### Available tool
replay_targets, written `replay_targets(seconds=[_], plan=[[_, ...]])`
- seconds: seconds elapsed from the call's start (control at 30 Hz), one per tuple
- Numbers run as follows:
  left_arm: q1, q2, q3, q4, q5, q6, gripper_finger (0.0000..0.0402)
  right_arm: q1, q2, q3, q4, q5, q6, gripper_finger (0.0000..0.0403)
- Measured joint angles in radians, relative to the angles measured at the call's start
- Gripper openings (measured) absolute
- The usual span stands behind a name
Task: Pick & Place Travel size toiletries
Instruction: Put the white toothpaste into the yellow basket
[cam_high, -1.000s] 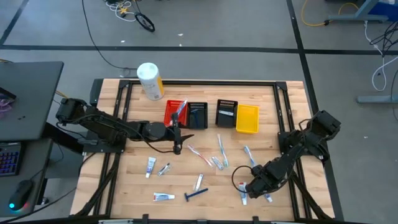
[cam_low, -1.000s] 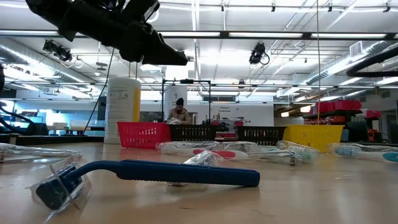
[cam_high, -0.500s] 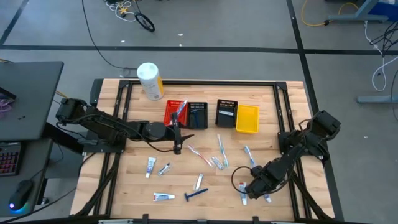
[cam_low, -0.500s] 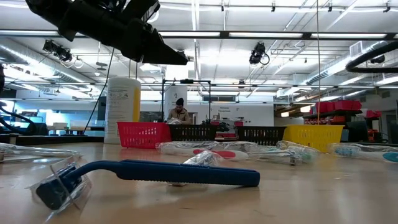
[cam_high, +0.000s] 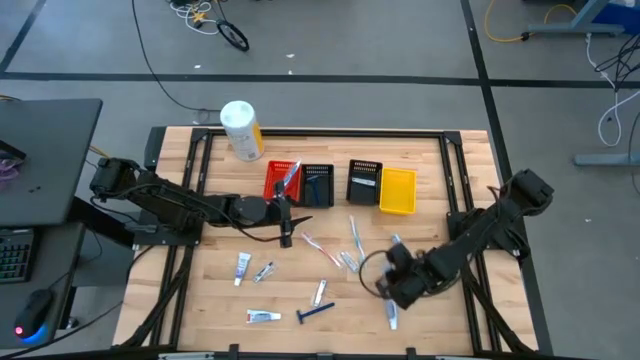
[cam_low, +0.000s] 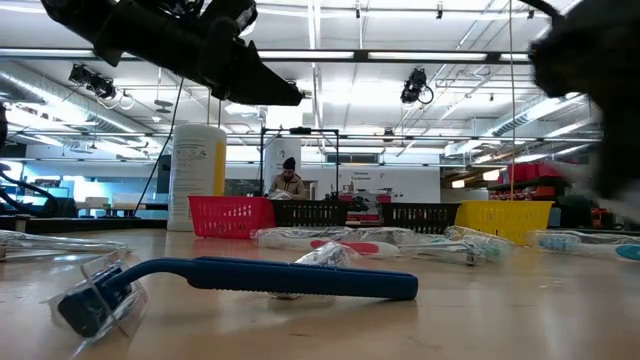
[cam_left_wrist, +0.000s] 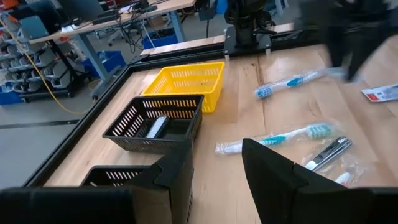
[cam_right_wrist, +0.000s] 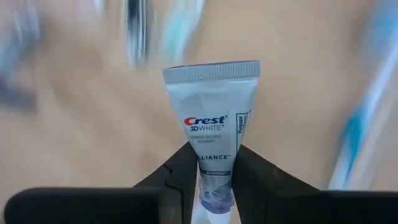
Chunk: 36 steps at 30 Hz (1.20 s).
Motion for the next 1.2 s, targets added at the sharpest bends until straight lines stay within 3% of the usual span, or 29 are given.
replay_targets(seconds=[0.1,0.17,0.47,0.67,0.87,1.1,1.2], plan=[[0.0,0.0,0.0,-0.003,0.0,-0.033,0.0146,-0.067,-0.004,0.0,-0.069,0.203,-0.061,0.0092],[0.0,0.0,0.0,-0.012,0.0,-0.06,0.0146,-0.122,-0.008,0.0,-0.11,0.254,-0.135,0.0092],[0.0,0.0,0.001,-0.1,0.009,-0.267,0.0146,-0.391,-0.013,0.0,-0.172,0.29,-0.429,0.0092],[-0.009,0.0,0.001,-0.17,0.009,-0.445,0.0146,-0.487,-0.06,0.025,-0.217,0.24,-0.568,0.0092],[-0.029,0.0,0.001,-0.193,0.008,-0.461,0.0146,-0.553,-0.143,0.033,-0.276,0.354,-0.668,0.0092],[-0.063,0.0,0.001,-0.194,0.005,-0.551,0.0146,-0.686,-0.166,-0.004,-0.283,0.377,-0.846,0.0092],[-0.079,0.0,0.001,-0.194,0.0,-0.57,0.0146,-0.756,-0.166,-0.043,-0.215,0.327,-0.92,0.0092]])
